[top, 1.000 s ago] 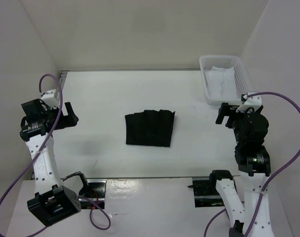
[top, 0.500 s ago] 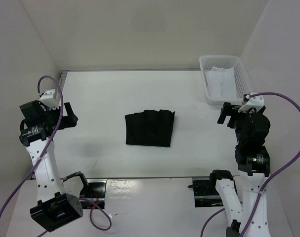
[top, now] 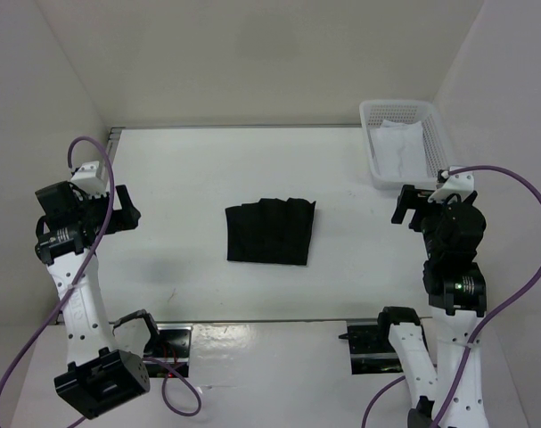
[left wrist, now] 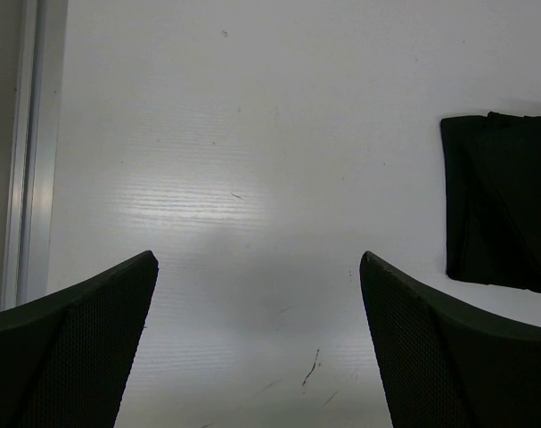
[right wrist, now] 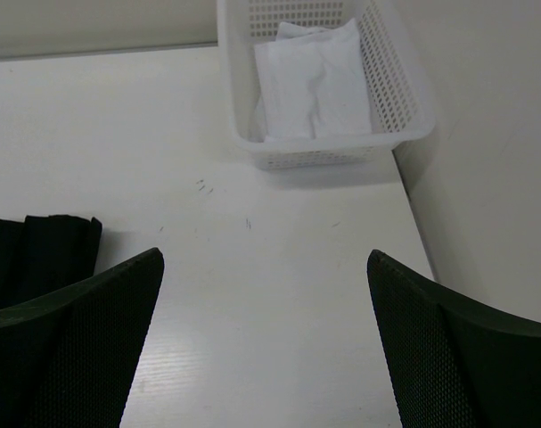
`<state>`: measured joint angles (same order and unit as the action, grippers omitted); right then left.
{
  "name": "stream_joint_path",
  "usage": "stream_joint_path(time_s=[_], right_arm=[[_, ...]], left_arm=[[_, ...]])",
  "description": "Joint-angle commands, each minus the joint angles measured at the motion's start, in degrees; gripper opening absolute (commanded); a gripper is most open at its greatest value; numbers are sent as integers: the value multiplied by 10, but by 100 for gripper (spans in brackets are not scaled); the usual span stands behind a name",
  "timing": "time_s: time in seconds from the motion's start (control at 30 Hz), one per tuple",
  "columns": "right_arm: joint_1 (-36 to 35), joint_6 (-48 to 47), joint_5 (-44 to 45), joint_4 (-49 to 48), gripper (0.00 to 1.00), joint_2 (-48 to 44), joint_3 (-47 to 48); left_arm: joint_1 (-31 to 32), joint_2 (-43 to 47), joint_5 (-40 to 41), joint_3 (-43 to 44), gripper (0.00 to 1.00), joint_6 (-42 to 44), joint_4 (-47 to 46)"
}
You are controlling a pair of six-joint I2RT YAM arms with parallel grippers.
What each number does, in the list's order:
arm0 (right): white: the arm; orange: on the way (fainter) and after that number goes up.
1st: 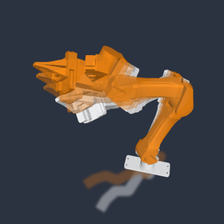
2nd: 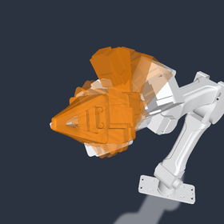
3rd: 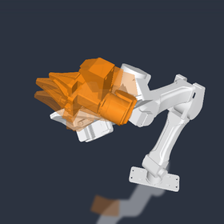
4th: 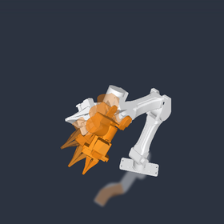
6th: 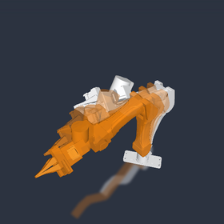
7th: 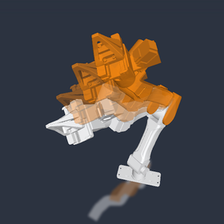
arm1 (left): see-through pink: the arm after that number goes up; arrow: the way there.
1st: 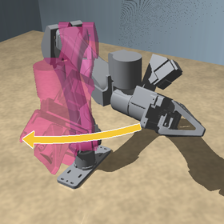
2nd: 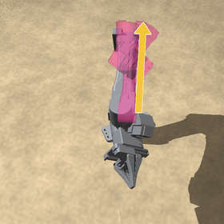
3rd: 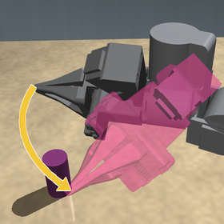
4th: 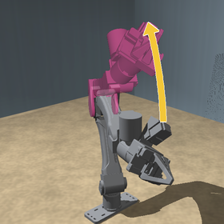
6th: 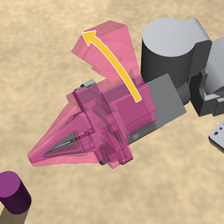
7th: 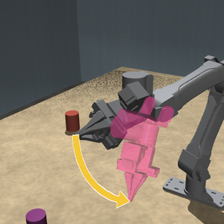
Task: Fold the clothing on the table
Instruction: Fold the skirt
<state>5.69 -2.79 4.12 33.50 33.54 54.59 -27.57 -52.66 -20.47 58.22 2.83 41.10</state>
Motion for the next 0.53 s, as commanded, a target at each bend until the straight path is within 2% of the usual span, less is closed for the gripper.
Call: stream_joint_path(time_s=[0.0,0.5], right_arm=[[5,-4,1,-16,99,2,-4],[5,-9,-14,-16,99,2,-4]], left_arm=[[-3,10,-11,7,100,5,-7],[-3,10,-16,7,100,10,-7]])
